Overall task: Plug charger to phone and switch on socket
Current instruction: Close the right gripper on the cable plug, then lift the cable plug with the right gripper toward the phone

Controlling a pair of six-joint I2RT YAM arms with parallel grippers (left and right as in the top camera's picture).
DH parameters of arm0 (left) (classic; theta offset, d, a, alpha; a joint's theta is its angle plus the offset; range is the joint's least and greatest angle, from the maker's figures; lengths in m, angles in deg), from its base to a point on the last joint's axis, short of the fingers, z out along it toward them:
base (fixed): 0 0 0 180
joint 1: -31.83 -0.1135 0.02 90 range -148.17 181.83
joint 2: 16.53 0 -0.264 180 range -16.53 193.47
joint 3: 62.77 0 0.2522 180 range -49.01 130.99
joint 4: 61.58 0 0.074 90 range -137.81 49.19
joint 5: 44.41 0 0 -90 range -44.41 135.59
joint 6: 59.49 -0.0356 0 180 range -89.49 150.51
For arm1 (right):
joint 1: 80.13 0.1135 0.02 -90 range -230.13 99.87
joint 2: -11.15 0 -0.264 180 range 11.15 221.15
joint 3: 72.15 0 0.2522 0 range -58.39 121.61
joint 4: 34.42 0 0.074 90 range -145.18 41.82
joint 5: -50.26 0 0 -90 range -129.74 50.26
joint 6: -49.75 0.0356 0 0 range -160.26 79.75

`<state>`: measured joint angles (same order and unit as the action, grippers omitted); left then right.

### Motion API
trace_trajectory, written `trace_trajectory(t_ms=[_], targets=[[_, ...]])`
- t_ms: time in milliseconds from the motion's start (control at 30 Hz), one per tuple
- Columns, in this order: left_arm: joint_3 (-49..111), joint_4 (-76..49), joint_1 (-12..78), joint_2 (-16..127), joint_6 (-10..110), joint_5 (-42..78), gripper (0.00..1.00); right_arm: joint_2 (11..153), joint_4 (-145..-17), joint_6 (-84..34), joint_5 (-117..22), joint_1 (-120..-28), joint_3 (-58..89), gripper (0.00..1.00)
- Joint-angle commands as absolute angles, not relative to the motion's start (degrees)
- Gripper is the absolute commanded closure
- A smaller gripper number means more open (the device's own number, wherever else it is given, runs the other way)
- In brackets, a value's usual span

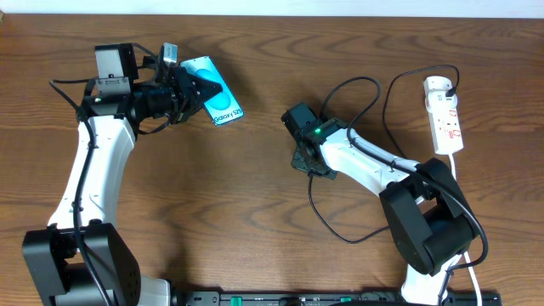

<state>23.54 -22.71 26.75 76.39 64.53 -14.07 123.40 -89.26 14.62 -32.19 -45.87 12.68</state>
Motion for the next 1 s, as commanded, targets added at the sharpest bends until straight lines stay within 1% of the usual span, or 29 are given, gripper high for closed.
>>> trace_trajectory(t_ms=[0, 333, 567, 700, 833, 967], targets=[[23.52, -22.97, 26.84, 76.7, 63.29, -14.83, 0.93, 123.77, -89.32, 14.66, -31.31, -45.58, 12.0, 0.99], [23.52, -22.95, 26.84, 76.7, 63.29, -14.83, 0.93, 121.17, -90.9, 9.48, -35.46, -46.96, 14.6, 0.99], [23.52, -22.95, 26.82, 76.7, 63.29, -14.86, 0.93, 114.0, -91.88, 1.35, -44.23, -49.21, 17.12, 0.99], [23.52, -22.95, 26.82, 76.7, 63.31, -14.86, 0.93, 107.64, -91.86, -5.54, -56.88, -52.27, 18.34, 0.99], [23.52, -22.95, 26.82, 76.7, 63.33, -14.88, 0.93, 103.33, -91.12, -13.93, -73.06, -55.66, 18.62, 0.99], [23.52, -23.0, 26.82, 76.7, 63.33, -15.36, 0.93, 101.21, -91.25, -24.99, -96.31, -59.66, 18.62, 0.99]])
